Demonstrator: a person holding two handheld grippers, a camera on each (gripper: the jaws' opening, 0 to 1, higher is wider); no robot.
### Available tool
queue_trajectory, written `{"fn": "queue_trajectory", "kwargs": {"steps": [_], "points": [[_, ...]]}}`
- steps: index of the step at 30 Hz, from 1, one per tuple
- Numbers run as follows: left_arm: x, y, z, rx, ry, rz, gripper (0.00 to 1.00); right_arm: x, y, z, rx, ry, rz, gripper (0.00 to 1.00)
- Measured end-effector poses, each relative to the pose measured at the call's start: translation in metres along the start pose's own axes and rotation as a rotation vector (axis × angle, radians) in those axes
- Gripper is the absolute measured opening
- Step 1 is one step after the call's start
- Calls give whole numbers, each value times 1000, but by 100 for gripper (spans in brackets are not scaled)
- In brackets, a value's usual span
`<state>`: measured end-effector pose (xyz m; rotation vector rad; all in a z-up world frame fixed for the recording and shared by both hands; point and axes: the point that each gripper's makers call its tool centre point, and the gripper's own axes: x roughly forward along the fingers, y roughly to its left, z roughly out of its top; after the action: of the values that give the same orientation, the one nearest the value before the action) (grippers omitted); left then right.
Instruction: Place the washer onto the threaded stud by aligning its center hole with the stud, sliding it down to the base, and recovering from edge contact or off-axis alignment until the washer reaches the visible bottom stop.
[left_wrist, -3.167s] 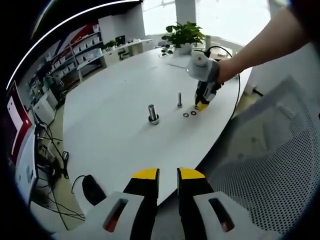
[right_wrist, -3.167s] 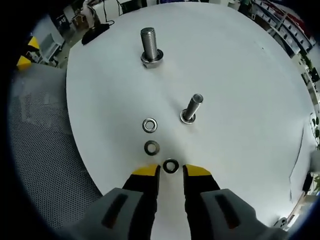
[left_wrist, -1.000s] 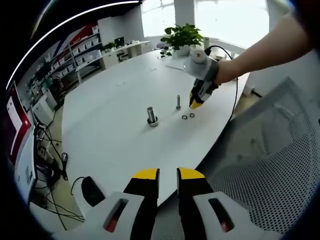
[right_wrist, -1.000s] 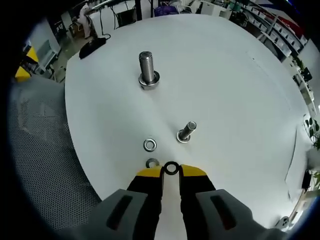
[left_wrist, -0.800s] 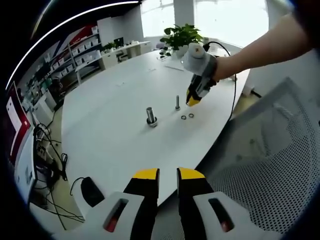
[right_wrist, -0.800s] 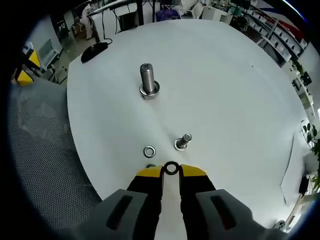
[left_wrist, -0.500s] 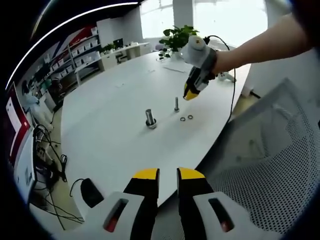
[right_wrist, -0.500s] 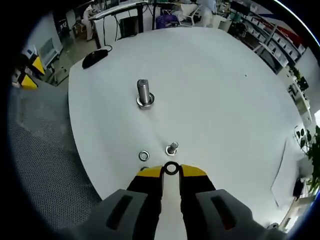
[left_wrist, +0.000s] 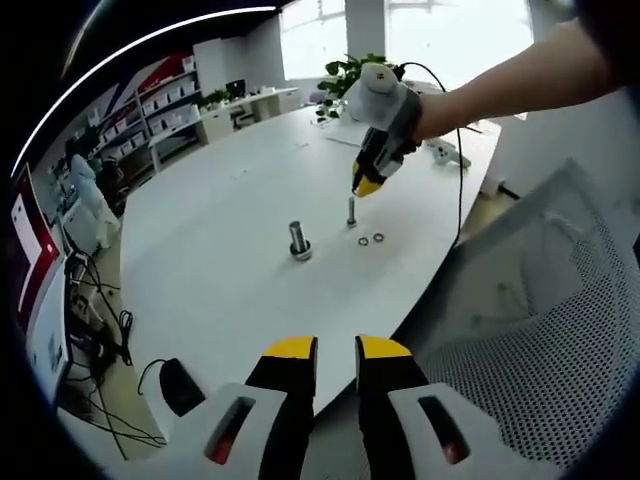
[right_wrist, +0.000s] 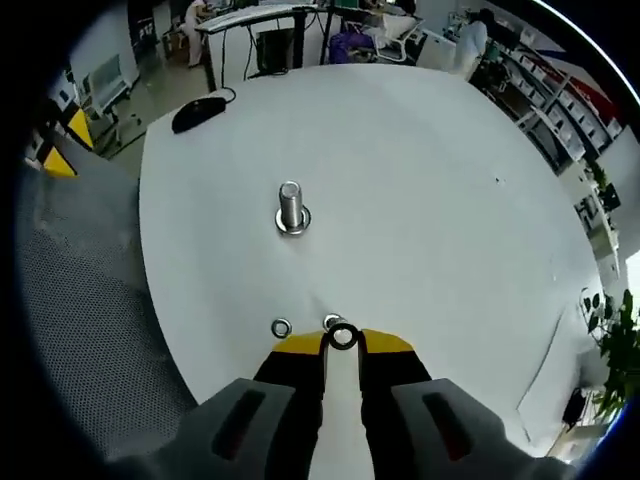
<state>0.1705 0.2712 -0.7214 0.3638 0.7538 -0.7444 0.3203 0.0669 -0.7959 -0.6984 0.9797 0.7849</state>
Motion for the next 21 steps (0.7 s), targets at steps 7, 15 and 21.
{"fn": "queue_trajectory", "kwargs": {"steps": [7, 15, 21], "points": [[0, 1, 0, -2, -1, 4, 13, 5, 0, 1, -20, 14, -2, 14], [0, -1, 0, -2, 2, -1, 13, 11, 0, -6, -23, 40, -1, 14], [0, 0, 0, -2, 4, 2, 13, 12, -2, -7, -20, 41, 6, 14]]}}
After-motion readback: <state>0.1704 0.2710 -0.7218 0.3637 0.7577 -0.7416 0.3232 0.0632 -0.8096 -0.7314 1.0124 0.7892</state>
